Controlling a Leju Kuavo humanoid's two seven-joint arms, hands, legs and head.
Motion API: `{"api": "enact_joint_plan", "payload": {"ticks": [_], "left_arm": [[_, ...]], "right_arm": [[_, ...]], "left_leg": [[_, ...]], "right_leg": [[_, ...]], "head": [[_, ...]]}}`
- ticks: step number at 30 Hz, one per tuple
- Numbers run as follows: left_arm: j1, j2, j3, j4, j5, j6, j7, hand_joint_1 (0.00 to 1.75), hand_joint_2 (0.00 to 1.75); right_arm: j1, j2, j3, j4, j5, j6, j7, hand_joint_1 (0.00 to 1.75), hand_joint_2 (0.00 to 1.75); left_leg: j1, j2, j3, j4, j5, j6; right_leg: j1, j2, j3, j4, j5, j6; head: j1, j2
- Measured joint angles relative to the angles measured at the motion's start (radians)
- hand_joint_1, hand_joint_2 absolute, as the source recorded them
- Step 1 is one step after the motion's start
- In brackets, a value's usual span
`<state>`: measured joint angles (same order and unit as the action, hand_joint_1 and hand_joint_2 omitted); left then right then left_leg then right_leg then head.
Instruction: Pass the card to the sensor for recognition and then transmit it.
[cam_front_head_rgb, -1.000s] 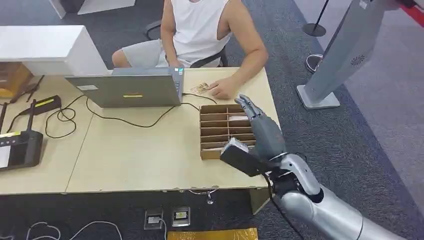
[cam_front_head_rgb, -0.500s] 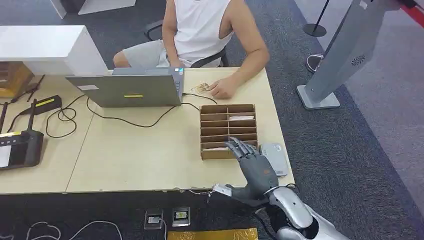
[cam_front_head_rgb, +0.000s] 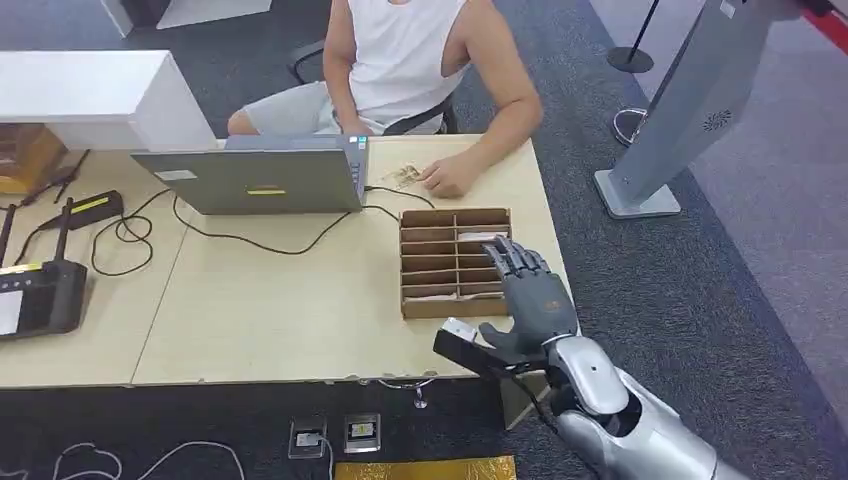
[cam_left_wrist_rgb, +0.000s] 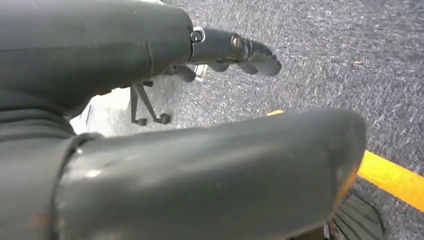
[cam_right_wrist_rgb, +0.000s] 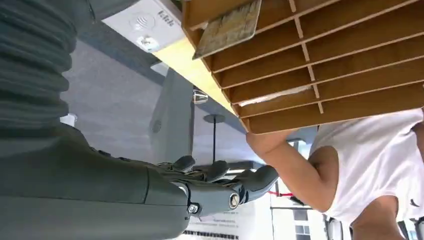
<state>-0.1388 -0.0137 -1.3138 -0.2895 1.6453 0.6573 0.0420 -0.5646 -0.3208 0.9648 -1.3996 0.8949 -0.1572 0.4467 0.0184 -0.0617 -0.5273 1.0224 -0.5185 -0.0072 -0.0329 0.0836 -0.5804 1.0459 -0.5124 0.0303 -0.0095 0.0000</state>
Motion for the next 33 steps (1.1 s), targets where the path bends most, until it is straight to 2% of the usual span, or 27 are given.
{"api": "enact_joint_plan", "payload": {"ticks": [14, 21, 27, 33], "left_arm": [[-0.001, 0.0, 0.0, 0.0, 0.0, -0.001, -0.012, 0.0, 0.0], [-0.001, 0.001, 0.0, 0.0, 0.0, -0.002, -0.02, 0.0, 0.0], [-0.001, 0.001, 0.0, 0.0, 0.0, 0.0, -0.033, 0.0, 0.0], [-0.001, 0.002, 0.0, 0.0, 0.0, 0.001, -0.039, 0.0, 0.0]], "right_arm": [[-0.068, 0.029, 0.019, 0.085, 0.0, 0.031, -0.017, 0.0, 1.75], [-0.098, 0.043, 0.052, 0.121, -0.031, 0.081, -0.068, 0.0, 1.75], [-0.115, 0.059, 0.087, 0.171, -0.104, 0.112, -0.148, 0.0, 1.75], [-0.118, 0.065, 0.116, 0.206, -0.125, 0.113, -0.154, 0.0, 1.75]], "left_leg": [[0.0, 0.0, 0.0, 0.0, 0.0, 0.0], [0.0, 0.0, 0.0, 0.0, 0.0, 0.0], [0.0, 0.0, 0.0, 0.0, 0.0, 0.0], [0.0, 0.0, 0.0, 0.0, 0.0, 0.0]], "right_leg": [[0.0, 0.0, 0.0, 0.0, 0.0, 0.0], [0.0, 0.0, 0.0, 0.0, 0.0, 0.0], [0.0, 0.0, 0.0, 0.0, 0.0, 0.0], [0.0, 0.0, 0.0, 0.0, 0.0, 0.0]], "head": [[0.0, 0.0], [0.0, 0.0], [0.0, 0.0], [0.0, 0.0]]}}
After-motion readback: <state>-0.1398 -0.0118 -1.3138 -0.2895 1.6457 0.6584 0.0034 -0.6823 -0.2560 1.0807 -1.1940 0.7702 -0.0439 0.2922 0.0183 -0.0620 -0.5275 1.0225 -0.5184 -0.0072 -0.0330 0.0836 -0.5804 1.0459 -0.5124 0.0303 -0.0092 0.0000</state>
